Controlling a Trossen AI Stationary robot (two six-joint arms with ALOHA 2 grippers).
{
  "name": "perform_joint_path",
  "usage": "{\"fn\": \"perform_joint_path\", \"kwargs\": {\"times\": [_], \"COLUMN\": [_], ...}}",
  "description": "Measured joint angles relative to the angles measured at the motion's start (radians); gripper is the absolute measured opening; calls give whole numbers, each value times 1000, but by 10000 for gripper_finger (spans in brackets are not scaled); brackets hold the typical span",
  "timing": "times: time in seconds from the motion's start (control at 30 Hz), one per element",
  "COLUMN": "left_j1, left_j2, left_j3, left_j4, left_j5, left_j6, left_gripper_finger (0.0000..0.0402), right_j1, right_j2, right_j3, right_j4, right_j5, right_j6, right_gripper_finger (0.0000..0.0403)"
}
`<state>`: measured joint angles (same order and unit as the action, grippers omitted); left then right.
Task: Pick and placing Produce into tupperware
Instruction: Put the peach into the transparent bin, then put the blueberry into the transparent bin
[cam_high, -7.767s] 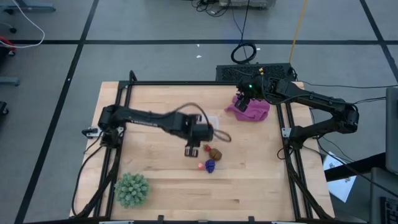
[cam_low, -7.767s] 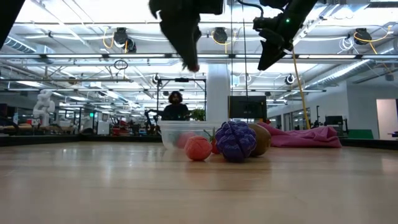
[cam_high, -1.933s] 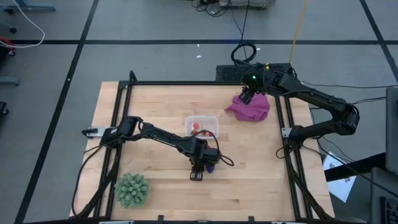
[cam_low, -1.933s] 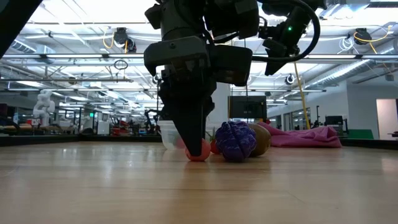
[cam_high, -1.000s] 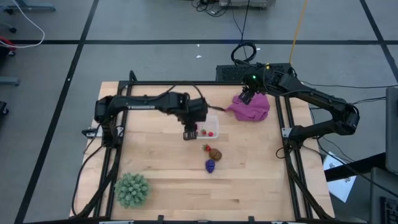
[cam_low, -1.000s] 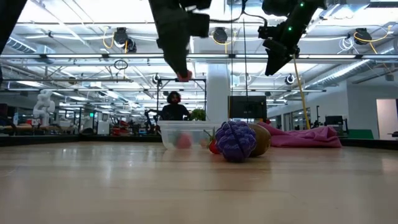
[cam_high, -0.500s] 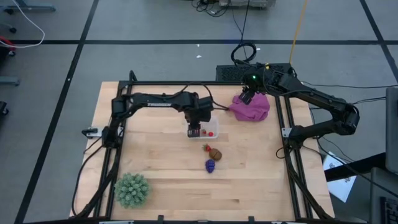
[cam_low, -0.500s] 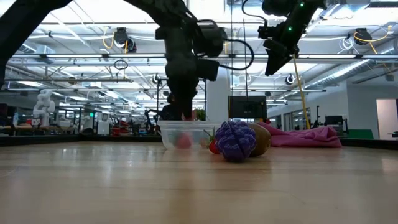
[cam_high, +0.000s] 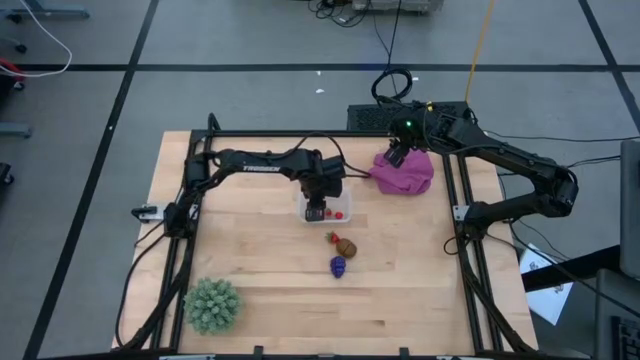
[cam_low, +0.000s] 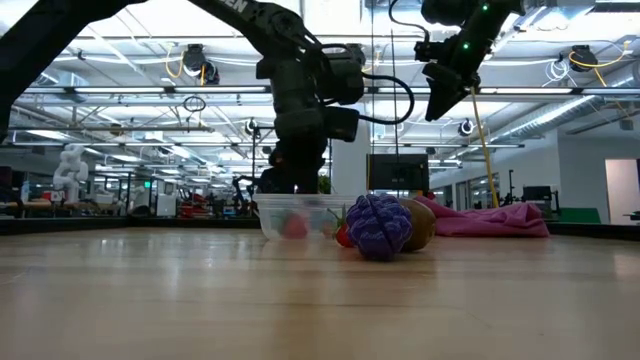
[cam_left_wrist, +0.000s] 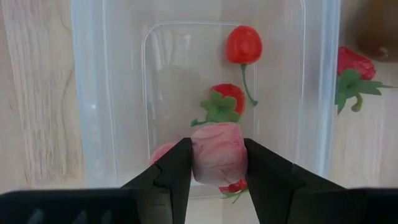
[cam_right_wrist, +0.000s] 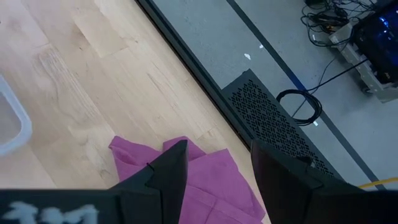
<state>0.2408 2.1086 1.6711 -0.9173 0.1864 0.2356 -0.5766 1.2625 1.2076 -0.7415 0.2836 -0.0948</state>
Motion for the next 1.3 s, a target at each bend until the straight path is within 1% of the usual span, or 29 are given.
{"fn": "perform_joint_path", "kwargs": {"times": [0.13,0.43,0.5,0.6,0.73,0.83,0.97,1.07,1.1,1.17,1.3], "left_j1": [-2,0,0,1,-12,-63,-174,-262,-285,-321,-341], "left_j2": [0,-1,-10,-29,-65,-96,-100,-75,-62,-44,-19], "left_j3": [0,0,0,41,140,167,166,166,166,166,165], "left_j4": [6,14,5,-64,-190,-215,-212,-153,-123,-68,-18], "left_j5": [0,-4,-33,-67,-62,-48,-32,-32,-32,-32,-66], "left_j6": [7,0,1,-2,-42,-96,-134,-139,-157,-241,-487], "left_gripper_finger": [149,209,217,225,227,228,228,228,228,228,228], "right_j1": [0,0,0,0,0,0,0,0,0,1,2], "right_j2": [0,0,0,0,0,0,0,0,0,0,0], "right_j3": [0,0,0,0,0,0,0,0,0,0,0], "right_j4": [1,8,8,8,8,1,-12,-22,-21,-21,-29], "right_j5": [0,-1,-1,-1,-1,-1,-1,-1,-1,-2,-2], "right_j6": [0,0,0,-2,-4,-4,-4,-4,-4,-3,0], "right_gripper_finger": [169,169,169,169,169,169,169,169,169,169,169]}}
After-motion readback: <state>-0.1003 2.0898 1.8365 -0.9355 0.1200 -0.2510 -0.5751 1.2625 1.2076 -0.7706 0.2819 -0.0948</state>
